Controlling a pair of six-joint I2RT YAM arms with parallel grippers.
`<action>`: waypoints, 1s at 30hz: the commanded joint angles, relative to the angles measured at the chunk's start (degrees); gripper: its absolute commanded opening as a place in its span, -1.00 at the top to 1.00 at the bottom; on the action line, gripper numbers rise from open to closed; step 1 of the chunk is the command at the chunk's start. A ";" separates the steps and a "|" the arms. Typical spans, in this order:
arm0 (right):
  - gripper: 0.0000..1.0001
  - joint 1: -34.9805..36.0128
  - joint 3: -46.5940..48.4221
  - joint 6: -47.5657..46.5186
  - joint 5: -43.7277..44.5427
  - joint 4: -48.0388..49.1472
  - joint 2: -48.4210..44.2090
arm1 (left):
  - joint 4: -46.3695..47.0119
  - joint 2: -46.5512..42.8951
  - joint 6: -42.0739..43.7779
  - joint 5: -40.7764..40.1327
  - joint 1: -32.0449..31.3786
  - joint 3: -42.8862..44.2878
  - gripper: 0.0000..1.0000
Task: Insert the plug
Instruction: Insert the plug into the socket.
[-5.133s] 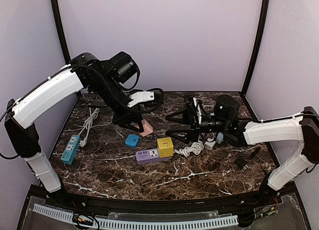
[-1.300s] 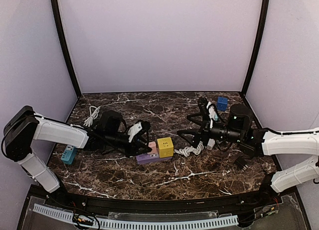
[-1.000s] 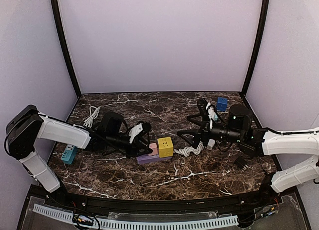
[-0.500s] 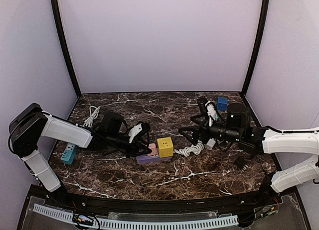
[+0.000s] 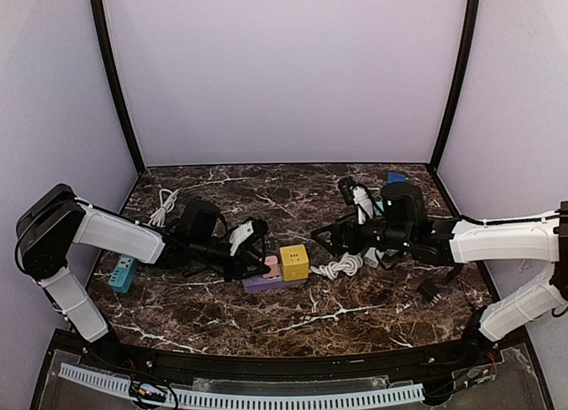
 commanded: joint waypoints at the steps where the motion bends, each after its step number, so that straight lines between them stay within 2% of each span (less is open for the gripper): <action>1: -0.91 -0.04 2.05 1.40 -2.07 1.23 1.81 | -1.32 -0.29 1.45 2.08 0.30 0.47 0.99; 12: -0.91 0.04 1.42 0.81 -2.62 2.75 1.87 | 4.13 1.87 0.56 5.64 0.22 2.63 0.99; 21: -0.92 0.01 0.37 -0.46 -1.16 1.55 0.09 | 0.21 3.49 1.13 3.63 -0.10 2.69 0.99; 30: -0.91 0.06 1.65 0.40 -2.22 0.96 3.85 | -3.61 4.33 4.08 3.52 -1.13 2.95 0.99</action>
